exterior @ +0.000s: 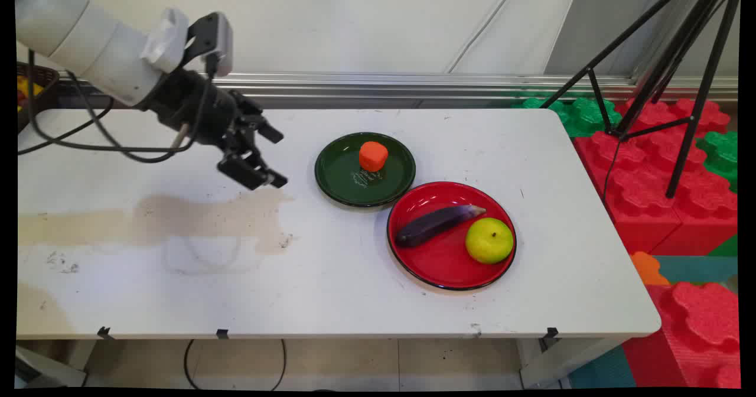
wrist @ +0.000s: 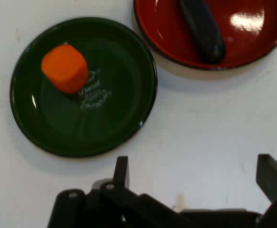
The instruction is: Pick up the eggplant from the red plate
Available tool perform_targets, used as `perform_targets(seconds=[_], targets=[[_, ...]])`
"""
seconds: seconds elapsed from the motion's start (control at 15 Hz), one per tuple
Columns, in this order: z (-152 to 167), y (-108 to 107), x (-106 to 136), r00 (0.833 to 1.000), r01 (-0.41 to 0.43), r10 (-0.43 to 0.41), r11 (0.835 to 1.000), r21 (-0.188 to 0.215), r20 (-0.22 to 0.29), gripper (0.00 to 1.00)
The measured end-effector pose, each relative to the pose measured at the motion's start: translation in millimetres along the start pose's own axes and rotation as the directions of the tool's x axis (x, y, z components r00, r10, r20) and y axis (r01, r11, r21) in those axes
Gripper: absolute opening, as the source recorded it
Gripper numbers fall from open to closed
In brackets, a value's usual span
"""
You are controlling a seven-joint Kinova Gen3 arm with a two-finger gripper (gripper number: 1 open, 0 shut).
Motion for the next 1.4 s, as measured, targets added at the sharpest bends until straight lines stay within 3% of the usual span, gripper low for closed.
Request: perform_targets(seconds=[0.53,0.93,1.4], targets=[[31.0,25.4,61.4,0.996,0.094,-0.094,0.995,0.035,0.003,1.0],[82.9,46.9,107.9,0.992,0.112,-0.115,0.992,0.05,0.06,1.0],[147.0,59.1,139.8,0.984,0.12,-0.125,0.991,0.052,0.124,1.0]])
